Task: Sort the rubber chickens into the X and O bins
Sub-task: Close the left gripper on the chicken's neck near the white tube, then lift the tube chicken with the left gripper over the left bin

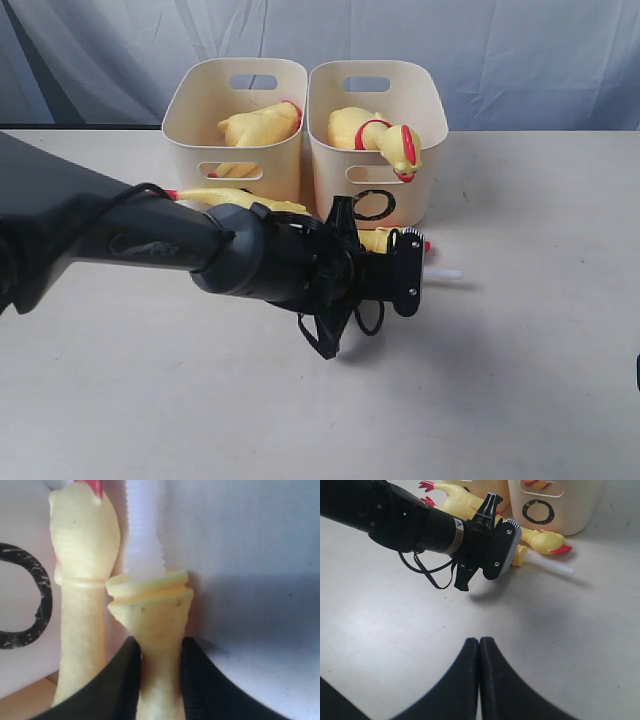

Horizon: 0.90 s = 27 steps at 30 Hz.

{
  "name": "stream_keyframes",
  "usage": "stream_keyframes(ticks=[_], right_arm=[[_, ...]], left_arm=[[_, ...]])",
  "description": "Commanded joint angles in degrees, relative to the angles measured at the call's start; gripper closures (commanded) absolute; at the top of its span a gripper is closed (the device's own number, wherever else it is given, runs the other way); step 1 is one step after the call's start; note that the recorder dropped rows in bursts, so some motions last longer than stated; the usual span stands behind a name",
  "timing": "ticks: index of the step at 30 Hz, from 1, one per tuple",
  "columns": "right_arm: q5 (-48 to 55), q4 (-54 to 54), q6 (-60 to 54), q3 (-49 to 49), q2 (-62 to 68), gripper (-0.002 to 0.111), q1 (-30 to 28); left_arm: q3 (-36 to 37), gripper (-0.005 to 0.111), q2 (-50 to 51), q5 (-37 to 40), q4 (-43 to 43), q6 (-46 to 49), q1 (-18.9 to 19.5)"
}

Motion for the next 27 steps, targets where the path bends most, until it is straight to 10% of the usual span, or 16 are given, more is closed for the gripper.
stream_keyframes(ticks=[1, 27], right_arm=[[-0.2, -0.3, -0.1, 0.3, -0.3, 0.109, 0.0], [-0.2, -0.3, -0.1, 0.3, -0.3, 0.109, 0.0]], left_arm=[[0.6, 0.1, 1.0, -0.2, -1.5, -0.3, 0.0], [0.6, 0.107, -5.5, 10.1, -12.4, 2.6, -4.0]])
